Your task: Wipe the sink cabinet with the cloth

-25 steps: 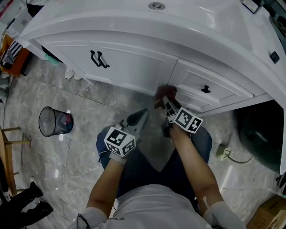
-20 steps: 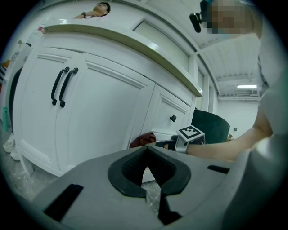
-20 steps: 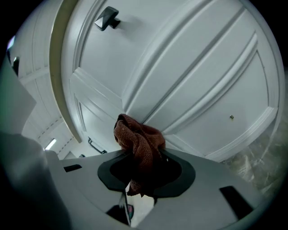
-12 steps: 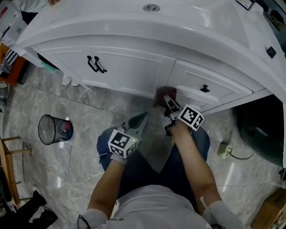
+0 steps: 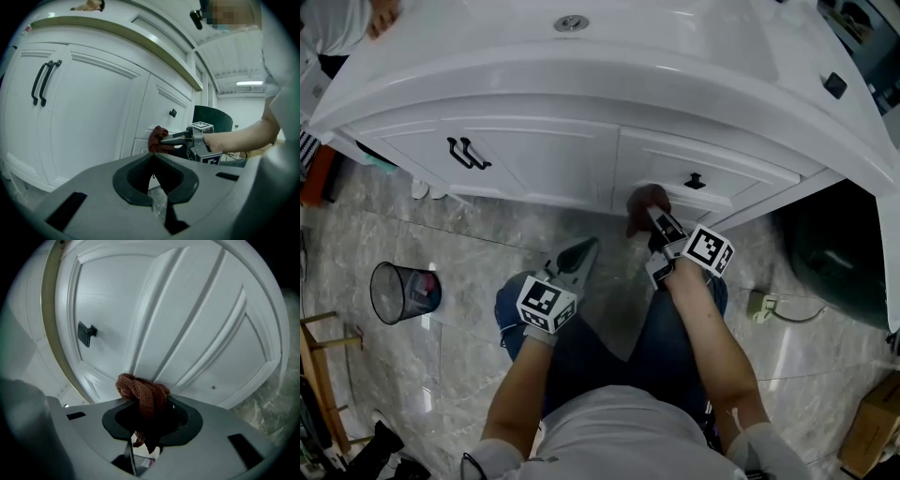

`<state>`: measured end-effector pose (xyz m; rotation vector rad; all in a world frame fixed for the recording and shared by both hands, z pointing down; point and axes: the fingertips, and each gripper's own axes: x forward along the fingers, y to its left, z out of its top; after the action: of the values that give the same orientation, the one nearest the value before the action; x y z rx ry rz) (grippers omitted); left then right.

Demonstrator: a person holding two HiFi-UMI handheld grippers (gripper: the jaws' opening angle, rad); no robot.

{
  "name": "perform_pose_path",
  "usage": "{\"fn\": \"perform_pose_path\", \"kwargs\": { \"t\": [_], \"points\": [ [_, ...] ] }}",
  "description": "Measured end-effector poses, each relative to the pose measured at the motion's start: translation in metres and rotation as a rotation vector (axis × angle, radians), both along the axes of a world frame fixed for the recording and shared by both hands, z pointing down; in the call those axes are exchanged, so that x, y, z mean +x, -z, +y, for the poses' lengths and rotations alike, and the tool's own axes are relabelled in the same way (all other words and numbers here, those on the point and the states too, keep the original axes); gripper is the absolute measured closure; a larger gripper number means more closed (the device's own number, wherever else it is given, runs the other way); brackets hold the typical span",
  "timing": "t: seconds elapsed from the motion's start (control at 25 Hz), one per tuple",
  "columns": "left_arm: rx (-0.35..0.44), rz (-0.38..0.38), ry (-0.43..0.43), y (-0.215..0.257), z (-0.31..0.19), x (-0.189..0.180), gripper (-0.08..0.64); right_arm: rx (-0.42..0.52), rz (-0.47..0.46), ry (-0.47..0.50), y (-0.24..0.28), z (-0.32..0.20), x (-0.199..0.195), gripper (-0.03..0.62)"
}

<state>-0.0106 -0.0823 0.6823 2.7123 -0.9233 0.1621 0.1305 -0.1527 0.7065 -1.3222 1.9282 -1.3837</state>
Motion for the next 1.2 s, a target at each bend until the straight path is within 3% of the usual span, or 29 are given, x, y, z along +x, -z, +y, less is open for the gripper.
{"fn": "perform_pose_path", "kwargs": {
  "t": [0.12, 0.4, 0.64, 0.92, 1.2],
  "points": [
    [-0.001, 0.012, -0.020, -0.002, 0.000, 0.009, 0.549, -0.007, 0.003, -0.027, 0.002, 0.009, 0.025, 0.477],
    [-0.029, 0.117, -0.029, -0.002, -0.010, 0.022, 0.549, -0.062, -0.046, -0.164, 0.001, 0.033, 0.095, 0.477],
    [-0.005, 0.091, -0.104, -0.008, -0.003, 0.048, 0.549, -0.071, -0.043, -0.248, 0.004, 0.049, 0.141, 0.477],
    [-0.008, 0.066, -0.136, -0.014, 0.000, 0.060, 0.549, -0.067, 0.034, -0.330, 0.006, 0.067, 0.195, 0.477],
    [-0.002, 0.051, -0.135, -0.013, 0.003, 0.058, 0.549, -0.081, 0.011, -0.341, 0.000, 0.072, 0.206, 0.477]
  ]
}}
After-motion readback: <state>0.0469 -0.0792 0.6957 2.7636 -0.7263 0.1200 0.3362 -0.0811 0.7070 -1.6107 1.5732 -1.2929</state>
